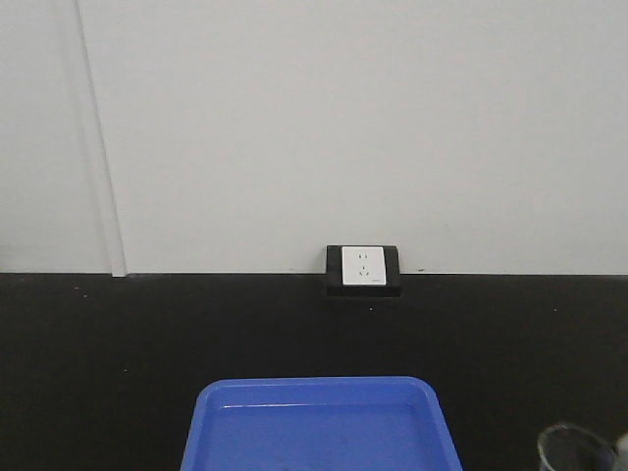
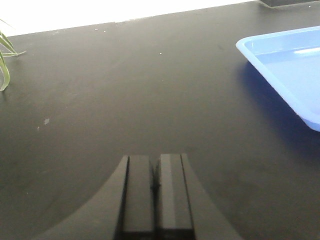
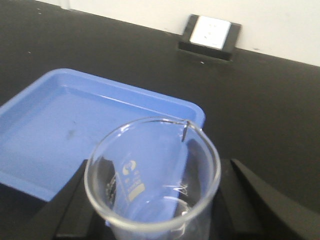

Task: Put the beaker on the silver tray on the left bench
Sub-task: 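Lift the beaker out of the blue tray with the right gripper, then hold the beaker in the right gripper and back the base away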

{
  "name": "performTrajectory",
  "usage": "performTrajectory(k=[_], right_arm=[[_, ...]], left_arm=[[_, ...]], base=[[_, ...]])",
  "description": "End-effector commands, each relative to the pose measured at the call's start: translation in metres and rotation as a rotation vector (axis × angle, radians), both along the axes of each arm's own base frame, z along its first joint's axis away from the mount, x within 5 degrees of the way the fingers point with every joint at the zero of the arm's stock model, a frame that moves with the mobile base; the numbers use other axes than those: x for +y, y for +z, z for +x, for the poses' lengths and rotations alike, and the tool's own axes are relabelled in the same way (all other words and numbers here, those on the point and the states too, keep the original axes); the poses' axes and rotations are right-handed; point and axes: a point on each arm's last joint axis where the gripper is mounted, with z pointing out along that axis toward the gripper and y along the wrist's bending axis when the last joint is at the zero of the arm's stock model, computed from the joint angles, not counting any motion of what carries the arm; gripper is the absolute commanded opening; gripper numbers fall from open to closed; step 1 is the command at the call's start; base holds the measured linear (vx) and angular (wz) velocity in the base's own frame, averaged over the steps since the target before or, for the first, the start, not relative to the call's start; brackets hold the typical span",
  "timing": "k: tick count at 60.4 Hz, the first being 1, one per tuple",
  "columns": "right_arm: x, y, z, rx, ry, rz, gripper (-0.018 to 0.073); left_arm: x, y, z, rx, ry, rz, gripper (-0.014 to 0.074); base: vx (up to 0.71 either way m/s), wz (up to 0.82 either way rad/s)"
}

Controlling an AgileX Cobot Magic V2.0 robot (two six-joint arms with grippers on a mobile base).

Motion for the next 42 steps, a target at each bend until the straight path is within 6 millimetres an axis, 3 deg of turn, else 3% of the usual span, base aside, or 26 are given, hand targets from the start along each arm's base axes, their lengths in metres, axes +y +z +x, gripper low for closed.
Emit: performTrajectory(k=[1,15,42], right_arm=[[-0.007,0.010,-0.015,-0.096,0.014,0.027,-0.0011],[-0.016,0.010,-0.032,-0.164,0.012,0.039,-0.0011],[-0.017,0.011,-0.033,-0.169,0.011,0.042,-0.0011]], left_arm=[[-0.001,0.000,0.002,-0.062,-0.011,-0.007,0.0001],[-0.001,0.000,0.002,-0.062,-0.011,-0.007,0.0001],[-0.001,0.000,0.002,-0.062,-0.011,-0.007,0.0001]], base=[[0.00,0.00],[0.00,0.00],[0.00,0.00]])
